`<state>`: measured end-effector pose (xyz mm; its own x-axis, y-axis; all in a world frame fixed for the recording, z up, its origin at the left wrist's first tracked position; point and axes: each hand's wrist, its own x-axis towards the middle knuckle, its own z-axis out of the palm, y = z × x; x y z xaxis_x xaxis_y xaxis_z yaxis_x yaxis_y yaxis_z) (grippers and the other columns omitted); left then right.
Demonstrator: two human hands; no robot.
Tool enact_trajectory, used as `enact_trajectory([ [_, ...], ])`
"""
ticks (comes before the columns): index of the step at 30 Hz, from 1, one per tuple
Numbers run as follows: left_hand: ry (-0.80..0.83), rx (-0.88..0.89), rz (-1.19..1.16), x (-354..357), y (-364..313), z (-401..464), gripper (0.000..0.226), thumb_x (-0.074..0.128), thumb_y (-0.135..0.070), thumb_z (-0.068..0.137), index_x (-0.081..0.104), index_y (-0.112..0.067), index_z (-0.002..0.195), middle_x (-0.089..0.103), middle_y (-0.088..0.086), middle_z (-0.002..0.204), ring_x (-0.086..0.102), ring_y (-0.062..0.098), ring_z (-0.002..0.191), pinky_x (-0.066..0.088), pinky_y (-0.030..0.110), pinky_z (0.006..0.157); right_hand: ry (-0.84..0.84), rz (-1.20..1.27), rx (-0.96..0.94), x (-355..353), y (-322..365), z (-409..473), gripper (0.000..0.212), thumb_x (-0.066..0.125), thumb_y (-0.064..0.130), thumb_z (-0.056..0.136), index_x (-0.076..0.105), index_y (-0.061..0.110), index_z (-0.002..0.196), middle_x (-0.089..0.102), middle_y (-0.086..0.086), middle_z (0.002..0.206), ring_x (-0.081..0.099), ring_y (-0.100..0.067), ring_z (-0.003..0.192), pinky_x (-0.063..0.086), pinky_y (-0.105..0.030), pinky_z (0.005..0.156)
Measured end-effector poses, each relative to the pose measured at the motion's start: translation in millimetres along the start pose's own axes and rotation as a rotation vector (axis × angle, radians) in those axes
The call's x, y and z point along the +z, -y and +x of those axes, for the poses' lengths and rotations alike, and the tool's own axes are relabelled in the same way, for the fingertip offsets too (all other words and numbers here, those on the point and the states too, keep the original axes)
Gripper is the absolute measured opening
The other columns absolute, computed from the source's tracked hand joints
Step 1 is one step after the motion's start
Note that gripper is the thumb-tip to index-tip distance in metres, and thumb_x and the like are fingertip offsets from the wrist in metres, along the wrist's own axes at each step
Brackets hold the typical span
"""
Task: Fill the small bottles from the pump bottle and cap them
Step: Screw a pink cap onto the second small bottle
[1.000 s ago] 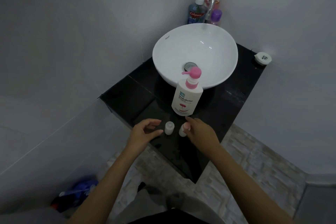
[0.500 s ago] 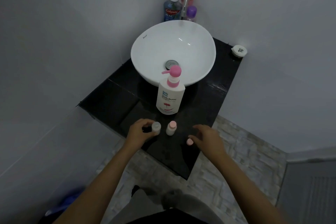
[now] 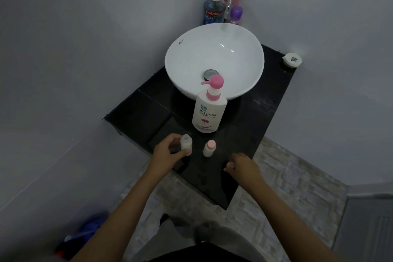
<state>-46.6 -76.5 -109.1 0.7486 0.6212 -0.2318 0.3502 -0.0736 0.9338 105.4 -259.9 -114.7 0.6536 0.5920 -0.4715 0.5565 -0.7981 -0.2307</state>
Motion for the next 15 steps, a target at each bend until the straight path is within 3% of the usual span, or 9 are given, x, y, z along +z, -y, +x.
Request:
enact_trajectory([
  [3, -0.026, -0.009, -0.065, -3, -8, -10, 0.029, 0.072, -0.012, 0.078, 0.062, -0.020, 0.105, 0.067, -0.004, 0.108, 0.063, 0.009, 0.102, 0.050, 0.022, 0.088, 0.017, 0.004, -0.006, 3, 0, 4, 0.014, 0.049, 0.022, 0.093, 0.054, 0.009, 0.095, 0.057, -0.013, 0.109, 0.058, -0.026, 0.089, 0.047, -0.033, 0.074],
  [5, -0.036, -0.018, -0.126, -5, -17, -17, 0.029, 0.071, -0.014, 0.080, 0.063, -0.016, 0.107, 0.068, -0.002, 0.109, 0.064, 0.009, 0.102, 0.052, 0.024, 0.087, 0.039, 0.010, 0.006, 4, 0, 7, 0.018, 0.048, 0.021, 0.094, 0.056, 0.007, 0.100, 0.057, -0.012, 0.109, 0.059, -0.026, 0.092, 0.047, -0.032, 0.074],
  [10, -0.017, -0.004, -0.217, -11, -41, -31, 0.026, 0.066, -0.013, 0.083, 0.061, -0.024, 0.107, 0.066, -0.010, 0.104, 0.064, -0.007, 0.091, 0.053, 0.012, 0.072, 0.001, 0.135, 0.046, -1, -2, 13, 0.018, 0.050, 0.019, 0.092, 0.062, 0.006, 0.098, 0.062, -0.014, 0.102, 0.062, -0.026, 0.087, 0.053, -0.037, 0.076],
  [15, -0.021, 0.042, -0.255, -12, -62, -38, 0.025, 0.064, -0.013, 0.084, 0.061, -0.028, 0.104, 0.066, -0.013, 0.100, 0.063, -0.009, 0.086, 0.051, 0.008, 0.069, -0.062, 0.278, 0.043, -25, 4, 9, 0.019, 0.059, 0.025, 0.090, 0.064, 0.011, 0.102, 0.066, -0.009, 0.096, 0.062, -0.020, 0.083, 0.054, -0.033, 0.075],
])
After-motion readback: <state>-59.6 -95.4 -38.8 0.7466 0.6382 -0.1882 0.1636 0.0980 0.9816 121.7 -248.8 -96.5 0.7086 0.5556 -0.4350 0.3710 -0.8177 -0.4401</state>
